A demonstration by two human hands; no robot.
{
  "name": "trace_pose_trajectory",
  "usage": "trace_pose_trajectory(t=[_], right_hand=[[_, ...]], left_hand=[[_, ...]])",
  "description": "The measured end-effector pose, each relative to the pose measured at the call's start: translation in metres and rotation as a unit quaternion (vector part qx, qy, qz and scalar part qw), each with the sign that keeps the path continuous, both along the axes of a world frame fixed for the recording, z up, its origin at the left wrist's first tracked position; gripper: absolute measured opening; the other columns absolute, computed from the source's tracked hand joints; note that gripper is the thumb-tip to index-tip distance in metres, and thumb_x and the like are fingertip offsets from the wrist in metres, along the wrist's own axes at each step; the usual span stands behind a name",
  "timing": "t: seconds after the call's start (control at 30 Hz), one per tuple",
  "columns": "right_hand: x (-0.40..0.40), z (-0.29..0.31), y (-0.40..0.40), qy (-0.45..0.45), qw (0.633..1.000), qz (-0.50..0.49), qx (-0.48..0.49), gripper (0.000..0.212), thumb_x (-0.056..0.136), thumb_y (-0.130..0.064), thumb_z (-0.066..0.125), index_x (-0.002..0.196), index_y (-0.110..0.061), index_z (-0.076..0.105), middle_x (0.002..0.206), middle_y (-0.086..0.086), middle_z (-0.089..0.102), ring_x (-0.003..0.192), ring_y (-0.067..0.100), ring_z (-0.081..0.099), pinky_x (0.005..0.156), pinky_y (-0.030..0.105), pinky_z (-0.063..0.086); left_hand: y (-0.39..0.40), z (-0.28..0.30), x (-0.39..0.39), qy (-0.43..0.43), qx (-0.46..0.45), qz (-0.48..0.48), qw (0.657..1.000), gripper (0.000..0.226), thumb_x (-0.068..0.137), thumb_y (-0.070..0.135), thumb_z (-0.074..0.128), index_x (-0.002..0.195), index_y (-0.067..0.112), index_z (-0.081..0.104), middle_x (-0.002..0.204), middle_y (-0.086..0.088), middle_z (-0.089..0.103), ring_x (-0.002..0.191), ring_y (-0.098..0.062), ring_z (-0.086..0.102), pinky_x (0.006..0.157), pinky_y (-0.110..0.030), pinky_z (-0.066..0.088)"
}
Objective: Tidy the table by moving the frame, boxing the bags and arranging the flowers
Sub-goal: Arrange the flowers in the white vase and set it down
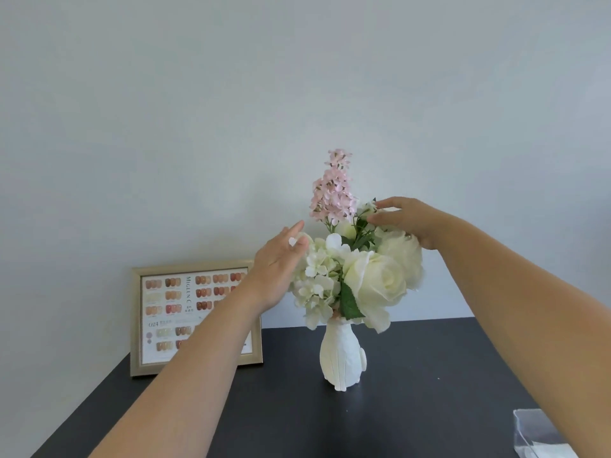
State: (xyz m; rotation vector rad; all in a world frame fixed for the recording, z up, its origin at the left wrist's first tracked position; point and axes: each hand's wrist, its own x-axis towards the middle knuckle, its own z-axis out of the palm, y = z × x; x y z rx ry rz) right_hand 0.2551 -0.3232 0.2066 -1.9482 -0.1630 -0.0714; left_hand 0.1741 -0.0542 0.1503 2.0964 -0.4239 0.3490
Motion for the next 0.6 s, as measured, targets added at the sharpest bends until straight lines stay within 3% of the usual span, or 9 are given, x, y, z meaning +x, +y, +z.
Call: trace_pose_trajectory(t=[0.03,0.1,0.17,0.2,0.27,0.4,0.47,0.53,0.6], right_hand=[[-0.001,0.006,0.005,-0.033,0.999,-0.002,-0.043,0.051,0.072,-0.034,0.083,0.116,-0.022,0.063,0.093,-0.003,0.069,0.071,0.006,0.067,0.057,0.022,0.053],[-0.006,0.018,0.015,-0.106,0.986,-0.004,-0.127,0.039,0.072,-0.037,0.082,0.101,-0.016,0.069,0.077,-0.004,0.061,0.065,0.013,0.057,0.057,0.024,0.043],[-0.015,0.027,0.025,-0.152,0.973,0.015,-0.175,0.036,0.069,-0.038,0.083,0.086,-0.008,0.071,0.060,-0.007,0.046,0.056,0.013,0.041,0.056,0.027,0.032],[-0.021,0.029,0.030,-0.155,0.969,0.026,-0.193,0.030,0.068,-0.038,0.084,0.081,-0.013,0.073,0.055,-0.008,0.042,0.053,0.012,0.038,0.055,0.027,0.030],[-0.032,0.027,0.040,-0.145,0.955,0.044,-0.256,0.018,0.069,-0.034,0.083,0.082,-0.026,0.073,0.058,-0.008,0.048,0.055,0.011,0.044,0.056,0.026,0.034],[-0.043,0.012,0.049,-0.092,0.917,0.071,-0.382,0.015,0.081,-0.018,0.066,0.088,-0.030,0.074,0.075,-0.004,0.066,0.064,0.012,0.057,0.060,0.023,0.046],[-0.046,0.019,0.043,-0.082,0.915,0.082,-0.386,0.013,0.081,-0.025,0.068,0.076,-0.036,0.071,0.078,-0.007,0.069,0.068,0.012,0.060,0.068,0.025,0.047],[-0.049,0.032,0.029,-0.089,0.924,0.091,-0.361,0.008,0.080,-0.036,0.069,0.085,-0.037,0.075,0.086,-0.013,0.072,0.078,0.009,0.066,0.074,0.028,0.050],[-0.047,0.044,0.016,-0.123,0.951,0.057,-0.276,0.016,0.082,-0.034,0.062,0.088,-0.033,0.076,0.086,-0.013,0.074,0.077,0.011,0.067,0.068,0.028,0.049]], left_hand=[[0.000,0.000,0.000,0.001,0.009,0.004,1.000,0.064,0.090,0.072,0.027,0.149,0.049,0.024,0.163,0.008,0.018,0.150,-0.016,0.010,0.118,-0.053,0.011],[0.001,-0.002,-0.001,0.000,0.019,0.011,1.000,0.066,0.089,0.074,0.025,0.150,0.049,0.022,0.164,0.008,0.015,0.150,-0.016,0.003,0.119,-0.053,0.006],[0.000,-0.003,-0.005,-0.005,0.013,0.002,1.000,0.058,0.089,0.074,0.025,0.144,0.059,0.022,0.161,0.020,0.014,0.148,-0.005,-0.002,0.120,-0.045,0.000],[-0.001,-0.003,-0.008,-0.009,0.005,-0.013,1.000,0.047,0.089,0.074,0.024,0.136,0.071,0.022,0.154,0.031,0.015,0.144,0.002,-0.002,0.118,-0.039,-0.002],[-0.005,-0.002,-0.012,-0.012,-0.001,-0.031,0.999,0.031,0.091,0.072,0.023,0.120,0.083,0.023,0.143,0.042,0.014,0.137,0.011,0.002,0.116,-0.033,-0.001],[-0.005,-0.003,-0.013,-0.002,0.022,-0.012,1.000,0.060,0.090,0.073,0.018,0.148,0.056,0.018,0.163,0.017,0.007,0.147,-0.001,-0.003,0.120,-0.045,-0.001],[-0.004,-0.002,-0.015,-0.002,0.026,-0.012,1.000,0.064,0.090,0.073,0.018,0.150,0.052,0.016,0.164,0.014,0.006,0.148,-0.003,-0.003,0.120,-0.046,-0.001],[-0.004,0.000,-0.017,-0.010,0.019,-0.016,1.000,0.065,0.090,0.072,0.019,0.151,0.049,0.015,0.164,0.014,0.006,0.148,-0.003,-0.001,0.120,-0.044,0.000],[-0.002,0.000,-0.018,-0.023,0.008,-0.016,1.000,0.066,0.091,0.069,0.020,0.152,0.045,0.016,0.163,0.015,0.009,0.148,-0.002,0.003,0.121,-0.043,0.002]])
